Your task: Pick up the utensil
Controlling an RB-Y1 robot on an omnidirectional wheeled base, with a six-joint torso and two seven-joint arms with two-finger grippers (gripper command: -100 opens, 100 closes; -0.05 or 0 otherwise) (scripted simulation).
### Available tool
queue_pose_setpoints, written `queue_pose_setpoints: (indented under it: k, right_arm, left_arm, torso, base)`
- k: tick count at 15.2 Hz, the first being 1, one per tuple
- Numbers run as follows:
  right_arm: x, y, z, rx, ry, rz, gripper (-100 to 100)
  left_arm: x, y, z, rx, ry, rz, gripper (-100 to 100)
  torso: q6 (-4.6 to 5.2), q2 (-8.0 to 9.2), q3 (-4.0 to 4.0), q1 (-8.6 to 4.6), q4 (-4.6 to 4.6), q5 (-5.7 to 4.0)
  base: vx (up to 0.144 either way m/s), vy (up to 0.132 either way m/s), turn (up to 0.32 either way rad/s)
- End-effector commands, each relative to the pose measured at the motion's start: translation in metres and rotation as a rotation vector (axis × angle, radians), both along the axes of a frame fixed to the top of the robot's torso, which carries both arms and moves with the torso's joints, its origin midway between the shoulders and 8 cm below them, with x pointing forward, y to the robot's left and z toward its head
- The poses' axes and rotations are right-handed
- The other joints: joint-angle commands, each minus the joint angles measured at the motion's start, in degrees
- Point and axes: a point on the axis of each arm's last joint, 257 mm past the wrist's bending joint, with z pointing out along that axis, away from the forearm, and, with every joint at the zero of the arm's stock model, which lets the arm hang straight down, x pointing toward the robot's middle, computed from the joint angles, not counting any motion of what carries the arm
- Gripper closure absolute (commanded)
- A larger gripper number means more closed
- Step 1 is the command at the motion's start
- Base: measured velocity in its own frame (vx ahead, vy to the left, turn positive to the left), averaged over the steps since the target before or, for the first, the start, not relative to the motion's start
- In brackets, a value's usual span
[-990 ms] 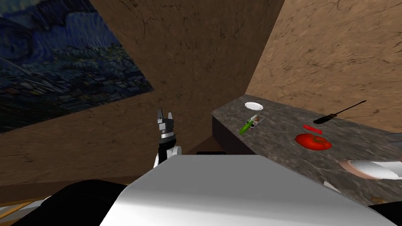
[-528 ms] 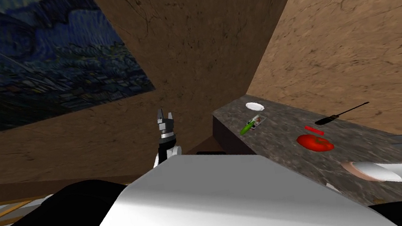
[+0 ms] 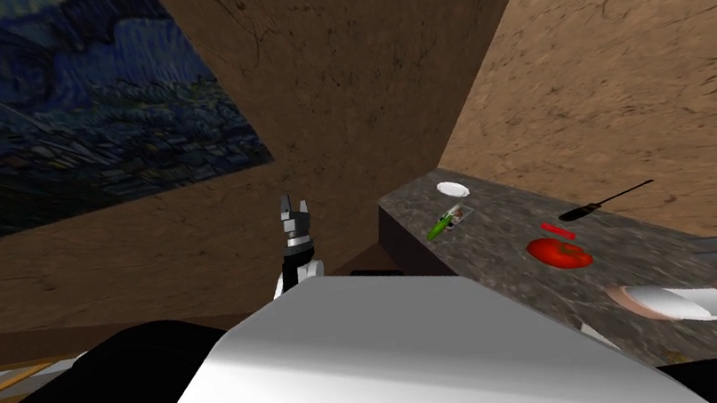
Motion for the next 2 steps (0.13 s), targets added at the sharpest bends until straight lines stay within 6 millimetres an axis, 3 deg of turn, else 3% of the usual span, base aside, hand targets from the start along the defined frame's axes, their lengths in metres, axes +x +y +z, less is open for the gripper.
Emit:
queue_pose_setpoints:
  k: [1, 2]
  right_arm:
    - [0.0118, -0.0030, 0.0085, 0.000, -0.001, 0.014, 100]
    - [0.0053, -0.0025, 0.0031, -0.001, -0.001, 0.008, 100]
  left_arm:
    - [0.0000, 0.0000, 0.0000, 0.000, 0.000, 0.000, 0]
    - [0.0000, 0.0000, 0.0000, 0.000, 0.000, 0.000, 0]
  torso:
    - [0.00, 0.00, 0.00, 0.00, 0.00, 0.00]
    - [0.01, 0.01, 0.01, 0.02, 0.00, 0.01]
  base:
    - [-0.015, 0.034, -0.090]
    - [-0.009, 0.020, -0.035]
